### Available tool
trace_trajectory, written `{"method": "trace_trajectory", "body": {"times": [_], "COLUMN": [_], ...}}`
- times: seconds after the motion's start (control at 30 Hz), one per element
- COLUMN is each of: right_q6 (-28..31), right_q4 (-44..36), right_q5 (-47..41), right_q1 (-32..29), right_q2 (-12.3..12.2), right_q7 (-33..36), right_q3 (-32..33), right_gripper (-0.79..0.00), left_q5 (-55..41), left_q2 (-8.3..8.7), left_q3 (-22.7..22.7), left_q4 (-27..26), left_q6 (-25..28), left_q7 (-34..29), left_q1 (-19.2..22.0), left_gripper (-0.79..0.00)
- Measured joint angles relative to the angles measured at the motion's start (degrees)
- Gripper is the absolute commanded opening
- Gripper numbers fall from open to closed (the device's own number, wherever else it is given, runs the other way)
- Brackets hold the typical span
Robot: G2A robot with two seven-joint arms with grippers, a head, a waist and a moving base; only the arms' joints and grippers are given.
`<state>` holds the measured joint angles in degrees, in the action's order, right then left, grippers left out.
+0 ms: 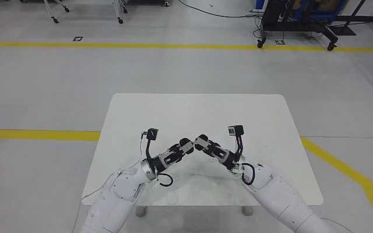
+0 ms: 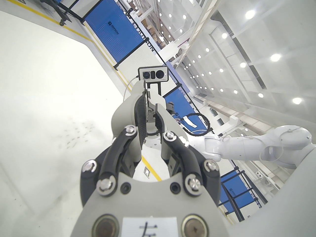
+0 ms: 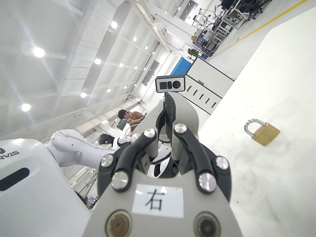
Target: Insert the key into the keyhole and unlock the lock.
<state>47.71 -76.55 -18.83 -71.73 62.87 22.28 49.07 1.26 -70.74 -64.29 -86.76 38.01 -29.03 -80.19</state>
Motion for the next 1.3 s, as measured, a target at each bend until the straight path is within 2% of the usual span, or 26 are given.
{"method": "trace_trajectory", "body": {"times": [0.13,0.17,0.2,0.23,0.43,0.57,1.0,1.07,1.17,1.23,1.3], "right_q6": [-0.4,-0.4,-0.6,-0.7,-0.9,-0.9,-1.0,-1.0,-0.4,0.7,1.3], "right_q4": [-0.2,-0.2,-0.2,-0.3,-0.5,-0.5,-0.6,-0.7,-0.8,-2.4,-4.1], "right_q5": [-0.2,-0.2,-0.2,-0.3,-0.7,-0.7,-0.5,2.2,11.6,17.4,19.5], "right_q1": [-0.3,-0.3,-0.4,-0.4,-0.4,-0.4,-0.4,0.2,1.2,1.0,0.7], "right_q2": [0.1,0.2,0.2,0.3,0.4,0.4,0.4,0.2,-0.9,-1.9,-2.9], "right_q7": [0.7,0.9,1.1,1.2,1.3,1.3,1.4,2.6,6.8,10.7,15.9], "right_q3": [0.4,0.5,0.6,0.7,1.1,1.1,1.2,1.9,4.8,6.9,8.5], "right_gripper": [-0.785,-0.730,-0.172,0.000,0.000,0.000,0.000,0.000,0.000,0.000,0.000], "left_q5": [0.6,0.8,1.0,1.1,1.9,2.1,2.7,3.3,3.4,4.3,7.0], "left_q2": [0.02,0.02,0.03,0.04,0.11,0.04,0.06,0.13,0.24,0.36,0.52], "left_q3": [0.0,0.1,0.1,0.2,0.2,-0.4,-0.5,-0.7,-0.8,-0.4,-0.3], "left_q4": [0.1,0.1,0.1,0.1,0.0,-0.1,-0.7,-1.1,-1.2,-1.1,-0.9], "left_q6": [-0.2,-0.2,-0.3,-0.3,-0.1,0.1,-0.7,-0.9,-1.1,-1.1,-1.0], "left_q7": [1.0,1.1,1.3,1.3,2.2,5.2,5.7,5.8,5.0,3.4,1.8], "left_q1": [0.0,0.0,0.0,0.0,0.2,0.0,-0.1,-0.3,-0.3,0.1,0.8], "left_gripper": [-0.785,-0.785,-0.785,-0.785,-0.785,-0.785,-0.785,-0.785,-0.785,-0.785,-0.785]}}
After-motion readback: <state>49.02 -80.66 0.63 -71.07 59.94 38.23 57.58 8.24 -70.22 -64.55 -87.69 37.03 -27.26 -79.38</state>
